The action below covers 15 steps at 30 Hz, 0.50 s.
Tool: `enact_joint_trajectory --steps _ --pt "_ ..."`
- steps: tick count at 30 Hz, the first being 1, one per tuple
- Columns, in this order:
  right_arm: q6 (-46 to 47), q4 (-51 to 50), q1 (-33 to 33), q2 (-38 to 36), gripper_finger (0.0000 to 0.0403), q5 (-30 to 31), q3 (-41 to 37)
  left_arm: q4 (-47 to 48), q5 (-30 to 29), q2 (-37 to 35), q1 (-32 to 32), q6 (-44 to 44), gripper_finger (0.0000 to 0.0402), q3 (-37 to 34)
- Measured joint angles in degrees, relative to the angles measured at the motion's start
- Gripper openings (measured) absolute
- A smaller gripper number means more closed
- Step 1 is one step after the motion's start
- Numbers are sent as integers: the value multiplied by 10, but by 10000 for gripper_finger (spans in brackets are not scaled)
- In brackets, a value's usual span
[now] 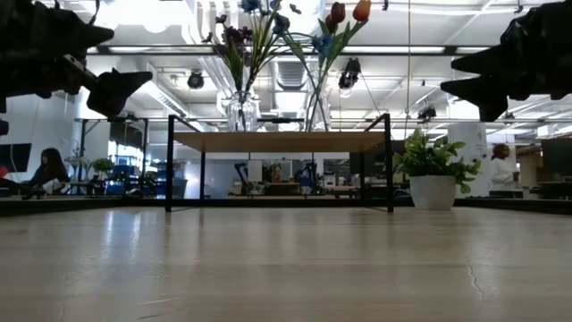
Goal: Pick and place flowers into a vace then onto a shelf
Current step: Return to Home Position
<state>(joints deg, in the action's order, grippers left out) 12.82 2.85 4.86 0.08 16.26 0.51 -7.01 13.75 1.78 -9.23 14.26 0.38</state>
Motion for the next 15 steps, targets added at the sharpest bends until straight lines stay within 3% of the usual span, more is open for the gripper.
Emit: enact_joint_trajectory --steps 9,15 --pt "8 20 10 0 242 -3 0 -14 -4 -2 18 -73 382 0" --pt "33 18 10 -1 242 -2 0 25 -25 -2 75 -85 382 0"
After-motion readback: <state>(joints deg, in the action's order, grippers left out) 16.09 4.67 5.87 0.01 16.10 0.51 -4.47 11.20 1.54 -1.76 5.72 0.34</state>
